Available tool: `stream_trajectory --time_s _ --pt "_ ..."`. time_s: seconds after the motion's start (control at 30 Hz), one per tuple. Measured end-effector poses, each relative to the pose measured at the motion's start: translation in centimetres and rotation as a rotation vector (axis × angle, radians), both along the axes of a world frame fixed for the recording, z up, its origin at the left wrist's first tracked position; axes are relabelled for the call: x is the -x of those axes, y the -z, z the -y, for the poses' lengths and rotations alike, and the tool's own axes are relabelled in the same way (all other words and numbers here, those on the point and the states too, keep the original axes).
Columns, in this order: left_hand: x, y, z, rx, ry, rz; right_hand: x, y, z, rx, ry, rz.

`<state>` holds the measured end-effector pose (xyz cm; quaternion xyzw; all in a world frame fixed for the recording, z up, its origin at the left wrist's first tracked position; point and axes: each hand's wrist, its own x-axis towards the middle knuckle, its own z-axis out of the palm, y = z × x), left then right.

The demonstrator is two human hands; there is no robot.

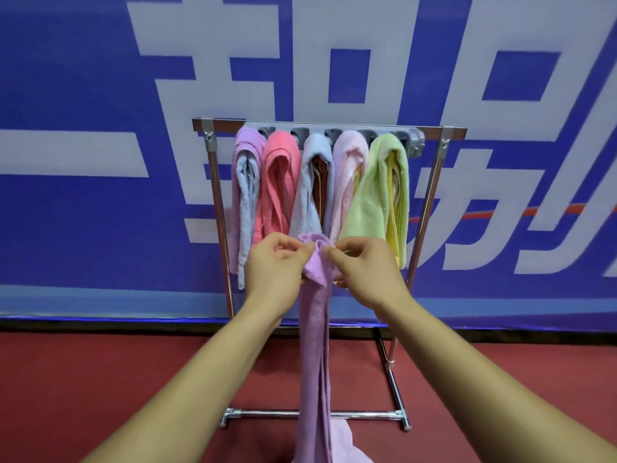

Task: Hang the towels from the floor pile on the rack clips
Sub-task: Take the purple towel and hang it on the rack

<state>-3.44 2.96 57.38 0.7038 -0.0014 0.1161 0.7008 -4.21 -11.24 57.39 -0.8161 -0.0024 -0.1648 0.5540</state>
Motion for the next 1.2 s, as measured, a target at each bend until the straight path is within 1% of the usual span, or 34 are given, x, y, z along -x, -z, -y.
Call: stream_trajectory --time_s 0.17,0.27,0.33,0.47,0.57,0.67,0.73,0.87,0.97,1.0,1.1,1.2 --pt "1.2 -0.1 -0.5 0.184 0.005 -0.078 1.1 -0.1 -0.5 0.138 -0.032 0.070" --pt "2.1 -0.8 -0.2 0.248 0.069 -0.072 1.8 -0.3 -0.7 0.164 -0.055 0.069" --pt "2.5 -1.2 -0.2 0.258 0.120 -0.059 2.0 -0.3 -0.6 0.212 -0.065 0.057" --pt "2.6 -0.9 -0.8 0.141 0.152 0.010 1.6 -0.3 -0.1 0.216 -0.033 0.100" --pt "2.4 1.0 -1.4 0.033 0.082 0.122 1.7 -0.4 -0.2 0.255 -0.015 0.119" --pt "2.2 3.2 -2.1 -0.127 0.008 0.258 2.0 -0.4 -0.7 0.265 -0.021 0.148" --pt "1.9 4.6 -2.6 -0.164 0.014 0.277 2.1 -0.7 -0.8 0.251 -0.036 0.182" --pt "1.4 7.2 -3.3 -0.132 0.158 0.206 2.6 -2.0 -0.8 0.253 -0.077 0.232" --pt "1.5 8.6 -3.3 -0.053 0.238 0.113 2.9 -3.2 -0.6 0.264 -0.072 0.270" --pt "1.5 9.1 -3.2 -0.042 0.254 0.102 2.9 -3.6 -0.5 0.246 -0.066 0.281" --pt "1.4 10.4 -3.2 -0.088 0.310 0.086 2.7 -4.9 0.1 0.183 -0.033 0.314" --pt "1.3 11.1 -2.8 -0.057 0.421 0.003 2.3 -5.4 1.4 0.109 0.020 0.297"
